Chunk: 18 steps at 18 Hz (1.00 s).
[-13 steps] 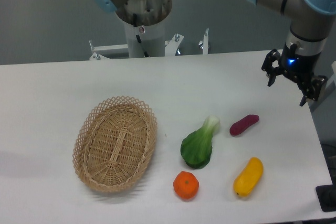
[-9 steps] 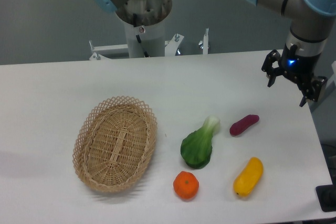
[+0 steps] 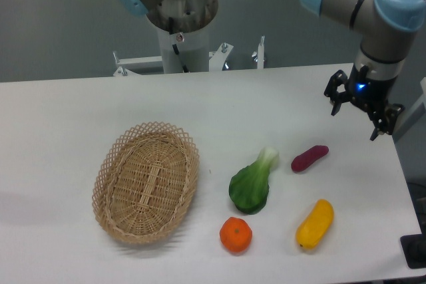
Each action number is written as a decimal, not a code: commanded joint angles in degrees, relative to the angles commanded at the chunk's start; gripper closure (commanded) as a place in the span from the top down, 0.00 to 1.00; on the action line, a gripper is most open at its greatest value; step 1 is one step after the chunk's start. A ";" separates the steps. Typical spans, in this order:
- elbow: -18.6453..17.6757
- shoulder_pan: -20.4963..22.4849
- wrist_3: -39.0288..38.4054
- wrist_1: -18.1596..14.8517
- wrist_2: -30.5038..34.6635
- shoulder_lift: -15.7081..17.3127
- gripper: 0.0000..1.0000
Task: Pick up the sweet potato from the table
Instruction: 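Move the open gripper over the purple sweet potato and lower it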
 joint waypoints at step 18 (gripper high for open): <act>-15.92 -1.85 -0.18 17.24 4.30 -4.74 1.00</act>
